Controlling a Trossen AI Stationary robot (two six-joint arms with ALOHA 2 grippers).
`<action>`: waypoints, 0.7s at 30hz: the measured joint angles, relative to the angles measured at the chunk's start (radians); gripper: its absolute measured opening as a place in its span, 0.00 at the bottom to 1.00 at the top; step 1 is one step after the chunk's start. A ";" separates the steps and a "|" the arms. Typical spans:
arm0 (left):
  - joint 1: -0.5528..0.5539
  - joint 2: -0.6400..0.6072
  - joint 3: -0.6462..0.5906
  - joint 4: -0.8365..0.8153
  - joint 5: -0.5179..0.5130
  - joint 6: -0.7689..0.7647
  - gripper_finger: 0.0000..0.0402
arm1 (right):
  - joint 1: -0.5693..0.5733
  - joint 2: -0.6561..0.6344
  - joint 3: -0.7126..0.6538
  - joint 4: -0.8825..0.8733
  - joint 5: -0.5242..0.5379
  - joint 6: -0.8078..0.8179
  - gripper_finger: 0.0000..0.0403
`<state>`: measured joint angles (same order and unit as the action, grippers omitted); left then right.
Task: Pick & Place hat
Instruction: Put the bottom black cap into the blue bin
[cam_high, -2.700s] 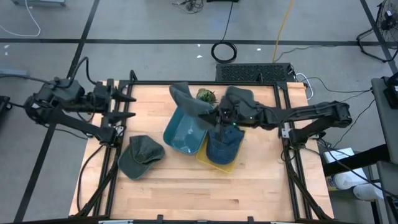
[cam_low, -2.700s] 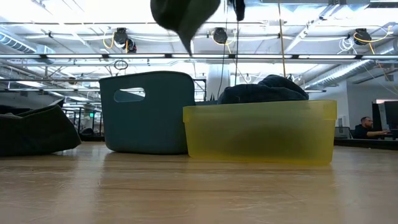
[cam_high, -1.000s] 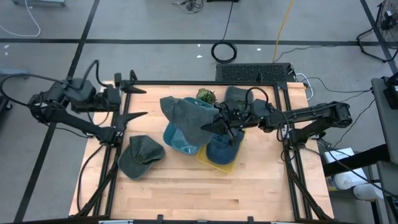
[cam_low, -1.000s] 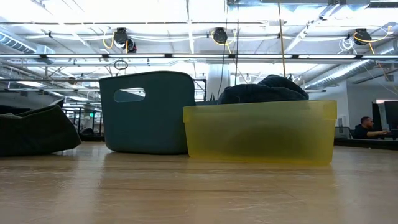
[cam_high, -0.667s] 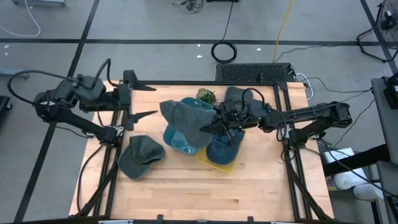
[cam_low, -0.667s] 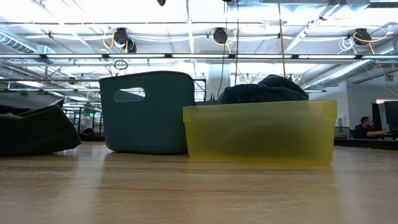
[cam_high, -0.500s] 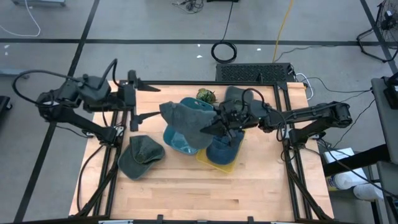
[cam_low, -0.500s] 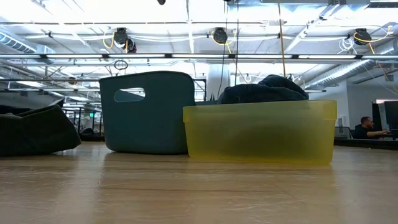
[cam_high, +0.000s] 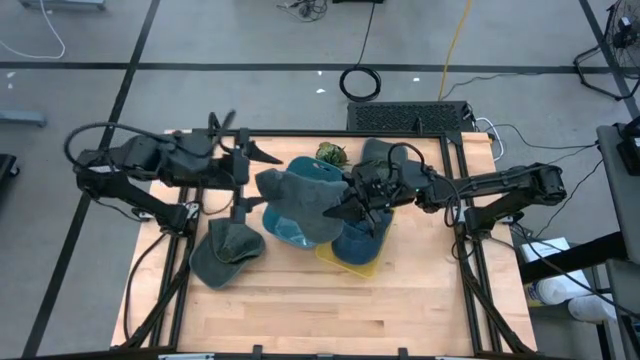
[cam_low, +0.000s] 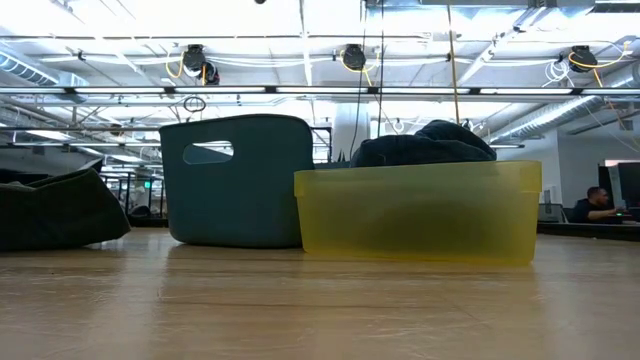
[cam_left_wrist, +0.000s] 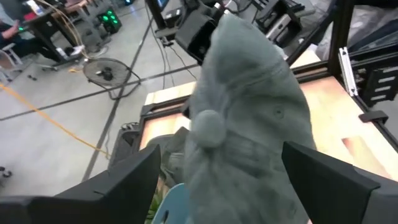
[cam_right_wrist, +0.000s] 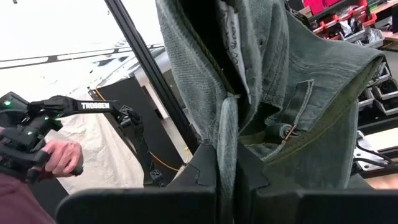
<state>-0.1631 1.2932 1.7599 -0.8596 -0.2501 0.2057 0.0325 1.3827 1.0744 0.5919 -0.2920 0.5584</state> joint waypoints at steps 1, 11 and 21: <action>0.000 0.007 0.000 0.006 0.006 -0.002 0.86 | 0.000 0.000 0.000 0.000 0.000 -0.001 0.00; 0.007 0.029 0.000 0.065 0.050 -0.020 0.77 | 0.000 0.000 0.000 -0.047 0.001 -0.005 0.00; 0.008 0.022 0.000 0.013 0.049 -0.026 0.39 | -0.009 0.000 0.000 -0.042 0.005 -0.023 0.00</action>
<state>-0.1555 1.3155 1.7603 -0.8465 -0.2016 0.1799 0.0236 1.3827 1.0745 0.5499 -0.2871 0.5358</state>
